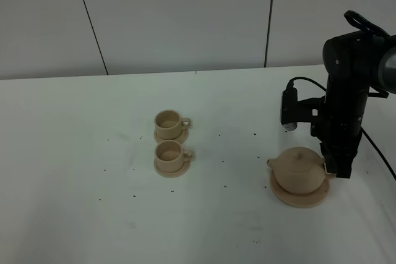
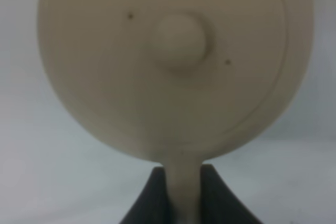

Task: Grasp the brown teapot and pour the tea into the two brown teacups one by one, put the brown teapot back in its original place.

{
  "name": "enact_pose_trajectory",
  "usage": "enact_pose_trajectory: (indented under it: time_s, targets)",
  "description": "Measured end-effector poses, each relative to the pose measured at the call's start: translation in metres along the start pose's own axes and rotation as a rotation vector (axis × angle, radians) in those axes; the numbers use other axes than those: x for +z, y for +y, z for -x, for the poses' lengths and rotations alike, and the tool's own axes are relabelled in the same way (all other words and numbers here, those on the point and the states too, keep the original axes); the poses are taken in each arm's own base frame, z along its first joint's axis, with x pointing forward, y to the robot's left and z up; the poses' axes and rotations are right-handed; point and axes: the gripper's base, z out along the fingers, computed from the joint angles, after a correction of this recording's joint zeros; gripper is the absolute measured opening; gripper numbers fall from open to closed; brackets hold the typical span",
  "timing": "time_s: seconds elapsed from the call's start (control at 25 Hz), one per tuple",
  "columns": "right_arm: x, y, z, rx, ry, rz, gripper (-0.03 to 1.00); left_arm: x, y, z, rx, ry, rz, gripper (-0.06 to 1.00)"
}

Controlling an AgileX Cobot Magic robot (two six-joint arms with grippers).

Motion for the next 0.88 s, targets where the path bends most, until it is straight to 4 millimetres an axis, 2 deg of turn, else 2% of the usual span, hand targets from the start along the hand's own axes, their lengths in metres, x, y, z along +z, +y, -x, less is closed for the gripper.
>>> enact_pose_trajectory:
  time_s: [0.64,0.76,0.88]
  targets:
    - [-0.0001,0.0026,0.003,0.144,-0.031,0.031,0.09,0.0,0.0,0.0,0.0,0.0,0.0,0.25]
    - [-0.0001,0.0027,0.0031,0.156,-0.031,0.032,0.12,0.0,0.0,0.0,0.0,0.0,0.0,0.25]
    - [-0.0001,0.003,0.0039,0.173,-0.04,0.037,0.19,0.0,0.0,0.0,0.0,0.0,0.0,0.25]
